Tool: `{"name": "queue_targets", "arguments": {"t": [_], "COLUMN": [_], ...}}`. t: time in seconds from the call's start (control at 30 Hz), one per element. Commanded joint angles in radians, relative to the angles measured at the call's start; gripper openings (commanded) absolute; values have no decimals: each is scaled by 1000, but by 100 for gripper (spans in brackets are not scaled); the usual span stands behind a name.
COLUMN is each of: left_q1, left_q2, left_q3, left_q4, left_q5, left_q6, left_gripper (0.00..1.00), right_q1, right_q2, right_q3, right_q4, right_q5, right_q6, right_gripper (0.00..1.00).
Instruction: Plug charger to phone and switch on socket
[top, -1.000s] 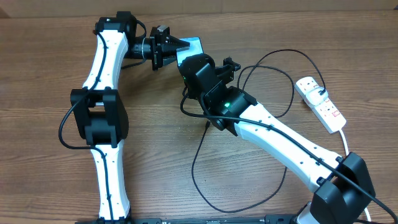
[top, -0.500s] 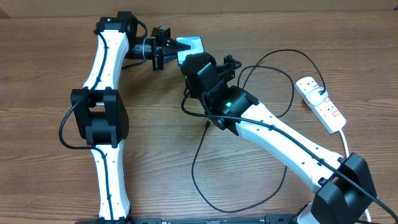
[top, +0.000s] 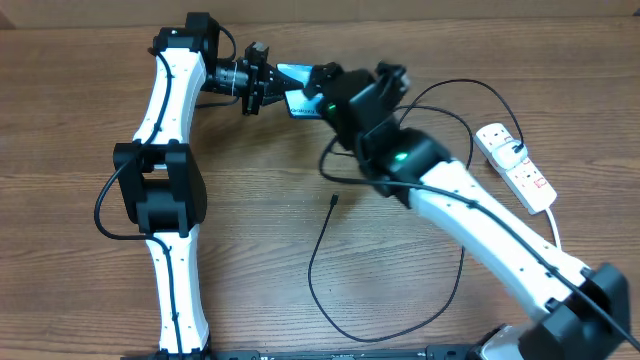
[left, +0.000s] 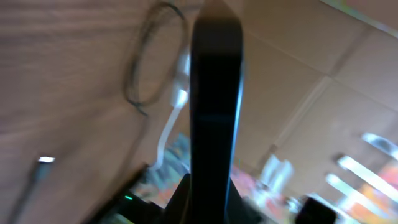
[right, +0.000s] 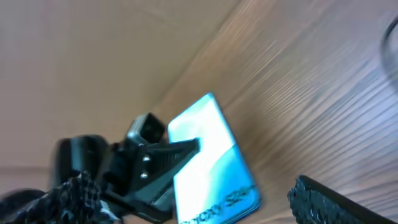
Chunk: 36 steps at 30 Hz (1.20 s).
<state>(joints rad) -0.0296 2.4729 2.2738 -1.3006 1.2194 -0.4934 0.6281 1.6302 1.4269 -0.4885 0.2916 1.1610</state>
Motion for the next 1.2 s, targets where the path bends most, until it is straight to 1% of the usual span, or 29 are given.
{"name": "queue_targets", "arguments": {"t": [0.0, 0.1, 0.17, 0.23, 0.33, 0.37, 0.4, 0.43, 0.53, 0.63, 0.73, 0.8, 0.9, 1.17], "left_q1": [19, 21, 21, 21, 21, 21, 21, 21, 20, 20, 20, 20, 20, 20], "left_q2": [2, -11, -29, -52, -98, -114, -130, -146, -177, -185, -184, -184, -184, -184], "left_q3": [37, 62, 82, 100, 113, 113, 113, 113, 113, 113, 110, 109, 109, 109], "left_q4": [5, 3, -2, -6, -6, -3, -3, -2, 0, -4, -9, -7, -8, -29], "left_q5": [-127, -233, -317, -412, -572, -612, -653, -695, -803, -887, -897, -898, -897, -897], "left_q6": [47, 75, 78, 77, 66, 68, 67, 67, 66, 66, 63, 59, 59, 59], "left_gripper": [4, 4, 4, 4, 4, 4, 4, 4, 4, 4, 4, 4, 4, 4], "right_q1": [-76, -134, -152, -153, -145, -136, -128, -119, -92, -84, -84, -83, -71, -33], "right_q2": [-37, -28, -23, -17, -8, -4, 5, 21, 82, 156, 227, 259, 306, 442], "right_q3": [27, 27, 27, 27, 4, -10, -19, -20, -16, 19, 65, 69, 69, 93], "right_q4": [-50, -154, -238, -322, -375, -372, -367, -368, -392, -470, -562, -580, -576, -529], "right_q5": [-164, -337, -388, -383, -378, -372, -372, -372, -422, -492, -514, -514, -513, -490], "right_q6": [-298, -414, -460, -462, -464, -490, -527, -555, -568, -568, -568, -575, -584, -540], "right_gripper": [100, 100, 100, 100, 100, 97, 90, 88, 86, 86, 85, 80, 77, 78]}}
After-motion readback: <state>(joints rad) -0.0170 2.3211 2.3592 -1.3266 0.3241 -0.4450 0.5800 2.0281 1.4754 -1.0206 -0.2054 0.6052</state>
